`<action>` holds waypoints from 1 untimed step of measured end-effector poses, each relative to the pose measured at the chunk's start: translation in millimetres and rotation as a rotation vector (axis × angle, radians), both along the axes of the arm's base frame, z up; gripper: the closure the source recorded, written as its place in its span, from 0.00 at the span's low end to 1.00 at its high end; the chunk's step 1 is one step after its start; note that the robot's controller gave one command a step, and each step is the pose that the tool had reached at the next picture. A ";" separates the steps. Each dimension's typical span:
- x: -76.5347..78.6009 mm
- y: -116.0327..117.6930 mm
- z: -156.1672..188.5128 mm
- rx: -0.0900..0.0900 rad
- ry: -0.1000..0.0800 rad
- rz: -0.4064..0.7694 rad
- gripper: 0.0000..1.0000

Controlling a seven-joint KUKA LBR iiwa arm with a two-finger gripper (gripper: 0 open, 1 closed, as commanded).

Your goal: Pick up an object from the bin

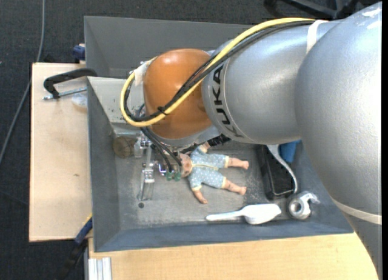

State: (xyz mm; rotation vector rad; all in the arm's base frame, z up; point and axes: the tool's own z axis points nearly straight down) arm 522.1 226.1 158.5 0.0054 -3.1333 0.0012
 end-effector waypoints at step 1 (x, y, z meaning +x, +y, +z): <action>2.3 -1.1 4.7 0.002 -0.008 -0.002 0.00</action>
Offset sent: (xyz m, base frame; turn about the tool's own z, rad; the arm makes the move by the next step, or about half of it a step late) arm 0.0063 -0.0637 -0.0333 0.0613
